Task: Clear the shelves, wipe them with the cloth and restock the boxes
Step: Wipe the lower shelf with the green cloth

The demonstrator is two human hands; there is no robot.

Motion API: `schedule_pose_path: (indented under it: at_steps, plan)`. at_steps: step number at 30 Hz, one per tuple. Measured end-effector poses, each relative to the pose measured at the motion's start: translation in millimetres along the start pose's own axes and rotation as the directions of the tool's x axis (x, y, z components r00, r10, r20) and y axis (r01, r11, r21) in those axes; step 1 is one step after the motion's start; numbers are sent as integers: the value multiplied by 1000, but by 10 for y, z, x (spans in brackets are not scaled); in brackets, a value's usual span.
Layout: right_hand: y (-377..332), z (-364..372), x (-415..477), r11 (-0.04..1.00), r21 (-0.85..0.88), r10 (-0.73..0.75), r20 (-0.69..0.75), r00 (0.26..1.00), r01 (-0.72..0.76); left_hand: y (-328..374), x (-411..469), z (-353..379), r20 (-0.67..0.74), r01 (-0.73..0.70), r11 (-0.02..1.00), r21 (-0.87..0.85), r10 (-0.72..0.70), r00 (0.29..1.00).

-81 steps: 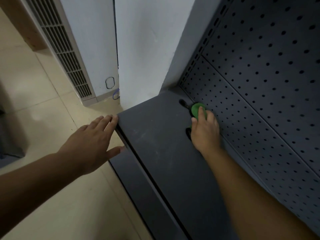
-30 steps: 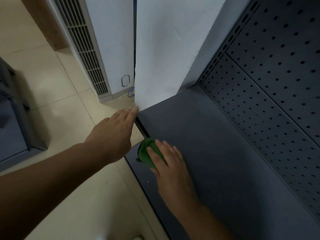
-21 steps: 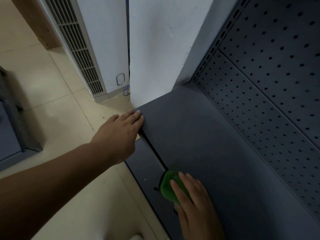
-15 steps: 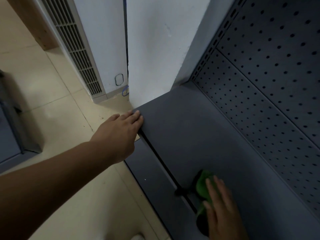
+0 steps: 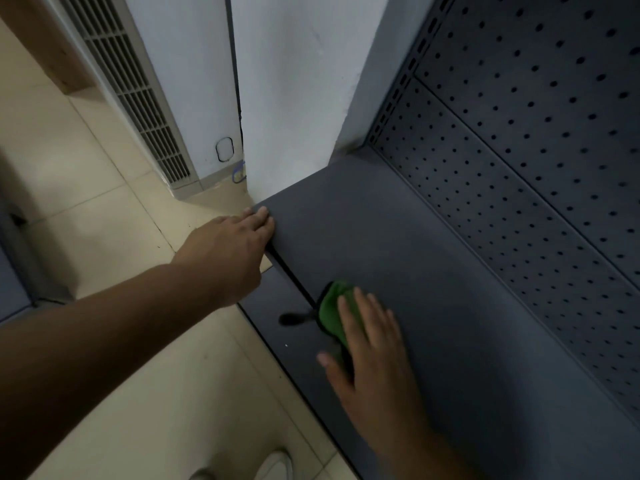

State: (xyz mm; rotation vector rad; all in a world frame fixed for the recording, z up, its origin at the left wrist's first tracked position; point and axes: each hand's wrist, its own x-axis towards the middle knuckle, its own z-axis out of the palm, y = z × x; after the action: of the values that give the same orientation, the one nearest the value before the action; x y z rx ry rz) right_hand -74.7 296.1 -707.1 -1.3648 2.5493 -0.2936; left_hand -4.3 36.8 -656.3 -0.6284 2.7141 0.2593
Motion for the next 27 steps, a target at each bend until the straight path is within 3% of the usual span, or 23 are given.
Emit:
schedule_pose_path:
  at_steps: [7, 12, 14, 18, 24, 27]
  plan:
    - [221, -48, -772, 981, 114, -142, -128, 982, 157, -101, -199, 165, -30, -3, 1000, -27, 2, 1000]
    - [252, -397, -768, 915, 400, 153, -200, 968, -62, -373, -472, 362, 13, 130, 991, -27, -129, 992]
    - [208, -413, -459, 887, 434, 248, -158, 956, -159, -508, -612, 452, 85, 165, 986, 24, -167, 982]
    - [-60, -233, 327, 951, 219, 226, -15, 974, -218, -726, -930, 666, 206, 202, 974, 98, -219, 954]
    - [-748, -21, 1310, 988, 103, 120, -60, 991, -113, -975, -1443, 951, 275, 216, 970, 113, -239, 931]
    - [-1104, 68, 1567, 998, 66, -11, -57, 998, 15, -1087, -1628, 1039, 322, 228, 967, 114, -253, 912]
